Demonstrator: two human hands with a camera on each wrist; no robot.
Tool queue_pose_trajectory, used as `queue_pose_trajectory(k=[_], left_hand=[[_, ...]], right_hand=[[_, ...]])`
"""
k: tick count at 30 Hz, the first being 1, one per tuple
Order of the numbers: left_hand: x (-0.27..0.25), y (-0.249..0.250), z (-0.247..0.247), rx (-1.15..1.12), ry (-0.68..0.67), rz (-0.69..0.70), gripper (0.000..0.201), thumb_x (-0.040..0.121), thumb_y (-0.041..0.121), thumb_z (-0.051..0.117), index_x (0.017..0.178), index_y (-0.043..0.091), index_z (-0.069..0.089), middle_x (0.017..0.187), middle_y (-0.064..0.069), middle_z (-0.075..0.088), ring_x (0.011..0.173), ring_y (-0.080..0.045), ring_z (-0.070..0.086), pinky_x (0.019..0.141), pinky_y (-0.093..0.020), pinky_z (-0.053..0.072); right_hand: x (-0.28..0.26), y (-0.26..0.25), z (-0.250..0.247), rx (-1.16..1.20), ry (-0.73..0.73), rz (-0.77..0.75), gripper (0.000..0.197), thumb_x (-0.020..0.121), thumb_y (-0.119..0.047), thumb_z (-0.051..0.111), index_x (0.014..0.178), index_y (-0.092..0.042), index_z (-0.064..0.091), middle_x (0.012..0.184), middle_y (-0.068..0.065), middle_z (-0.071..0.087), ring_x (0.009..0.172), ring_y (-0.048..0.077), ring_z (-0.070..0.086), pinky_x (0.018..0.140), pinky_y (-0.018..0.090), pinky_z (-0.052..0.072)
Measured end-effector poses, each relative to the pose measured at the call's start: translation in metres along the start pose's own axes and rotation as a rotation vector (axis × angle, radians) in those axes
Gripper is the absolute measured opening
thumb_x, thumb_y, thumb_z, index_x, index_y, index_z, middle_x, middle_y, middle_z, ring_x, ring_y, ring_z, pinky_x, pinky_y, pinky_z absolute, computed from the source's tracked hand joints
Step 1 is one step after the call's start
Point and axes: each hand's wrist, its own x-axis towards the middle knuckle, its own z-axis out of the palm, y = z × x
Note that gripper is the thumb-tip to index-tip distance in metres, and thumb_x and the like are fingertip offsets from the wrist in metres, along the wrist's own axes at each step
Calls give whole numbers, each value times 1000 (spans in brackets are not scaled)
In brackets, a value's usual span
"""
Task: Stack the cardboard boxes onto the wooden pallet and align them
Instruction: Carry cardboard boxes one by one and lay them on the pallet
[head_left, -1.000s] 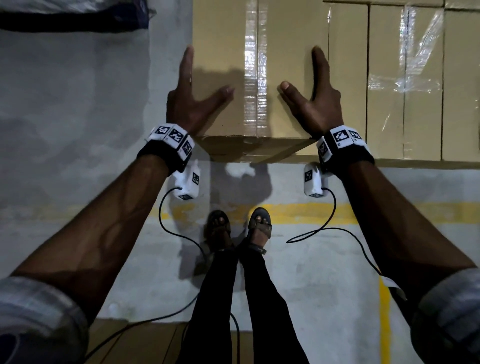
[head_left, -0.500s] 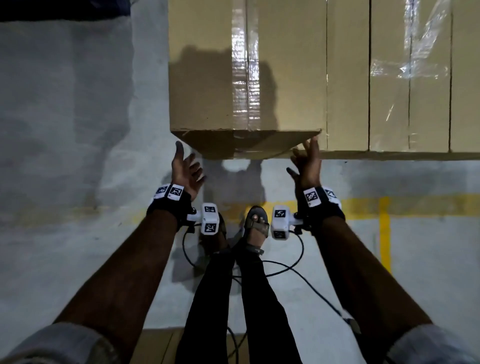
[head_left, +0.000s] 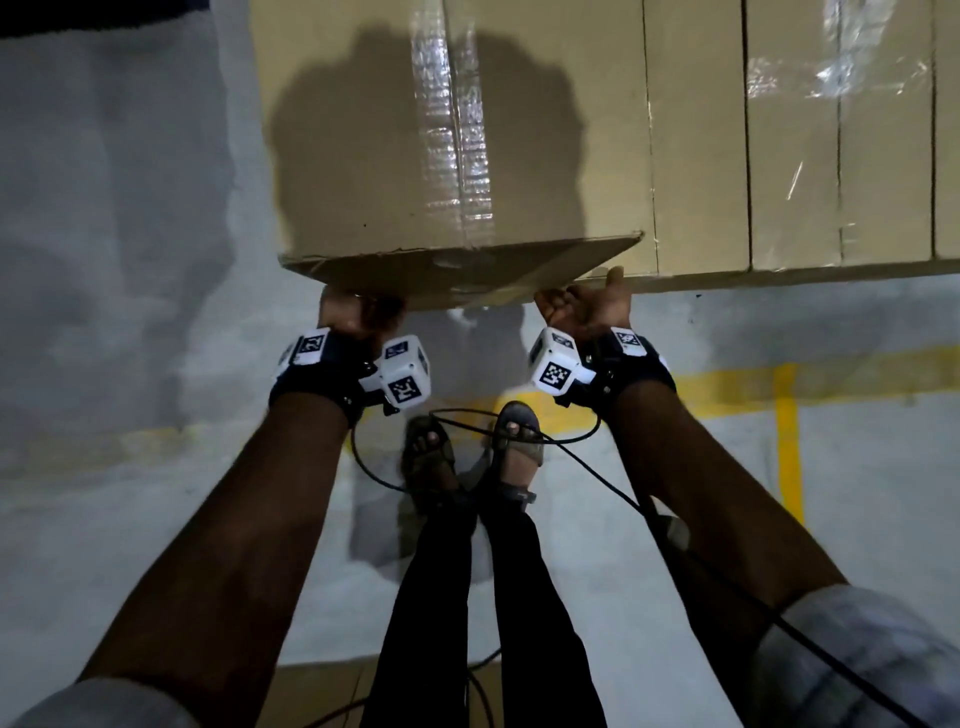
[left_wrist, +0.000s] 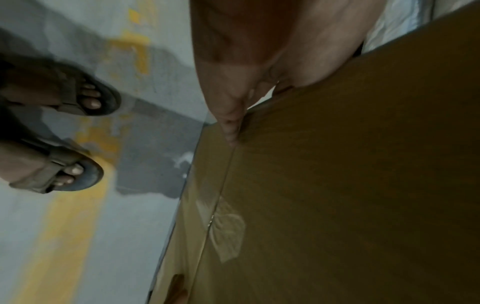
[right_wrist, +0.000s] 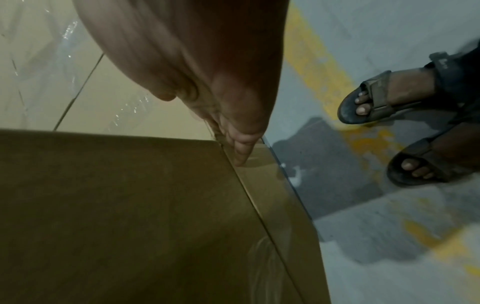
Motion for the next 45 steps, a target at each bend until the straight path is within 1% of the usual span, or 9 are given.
queue_pose_trajectory(k=[8, 13, 17, 26, 32, 36, 39, 42, 45], left_hand=[[-18, 13, 6, 150, 30, 4, 28, 107, 25, 50, 124, 5, 62, 118, -13, 69, 104, -30, 65, 92, -44, 53], [-23, 12, 8, 188, 13, -22, 39, 107, 25, 49, 140, 4, 54, 136, -17, 61, 101, -27, 66, 91, -39, 54], [-21, 12, 8, 217, 27, 7, 41, 109, 23, 44, 144, 4, 51, 142, -18, 57, 119, -31, 59, 110, -42, 47], [-17, 11, 6, 231, 51, 31, 25, 108, 27, 45, 113, 6, 59, 114, -15, 64, 99, -27, 63, 105, -42, 49], [-16, 14, 6, 214, 48, -4, 26, 107, 28, 49, 107, 4, 59, 116, -17, 62, 122, -33, 58, 116, -45, 43], [-17, 14, 7, 218, 53, -5, 21, 106, 23, 51, 106, 5, 60, 110, -16, 64, 107, -30, 61, 115, -45, 44], [-16, 12, 7, 189, 35, -2, 23, 105, 27, 54, 105, 5, 62, 106, -16, 65, 101, -29, 63, 112, -44, 47], [-19, 12, 11, 162, 3, 7, 23, 104, 28, 55, 105, 6, 63, 107, -14, 67, 102, -29, 64, 110, -43, 49], [-20, 14, 12, 148, -7, 13, 23, 103, 28, 56, 107, 7, 64, 115, -16, 66, 106, -31, 64, 111, -45, 49]], right_hand=[[7, -13, 3, -185, 24, 15, 52, 108, -43, 44, 116, 4, 65, 116, 15, 70, 104, 27, 67, 106, 36, 51], [9, -9, 9, -297, 88, -28, 24, 105, -21, 45, 106, -12, 67, 93, 5, 71, 81, 19, 66, 84, 29, 57], [9, -9, 11, -344, 72, -53, 20, 102, -16, 51, 87, -16, 65, 72, 0, 68, 59, 13, 63, 68, 26, 55], [25, -11, 8, -341, 89, -33, 27, 99, -13, 58, 74, -17, 64, 72, 0, 59, 62, 14, 49, 75, 24, 49], [30, -16, 8, -348, 93, 11, 27, 101, -12, 53, 75, -17, 59, 74, -2, 54, 60, 11, 45, 60, 19, 46], [33, -17, 9, -344, 71, 17, 23, 98, -9, 56, 77, -17, 63, 81, 0, 58, 66, 14, 48, 78, 22, 43], [30, -19, 12, -322, 23, 38, 24, 100, -7, 52, 79, -14, 61, 72, 1, 62, 58, 13, 55, 61, 18, 47], [25, -19, 16, -235, -7, 34, 10, 87, -2, 63, 82, -10, 64, 81, 4, 65, 65, 17, 63, 77, 22, 57], [21, -17, 19, -275, -22, 78, 11, 82, -3, 60, 81, -12, 55, 73, 0, 54, 46, 12, 58, 42, 21, 50]])
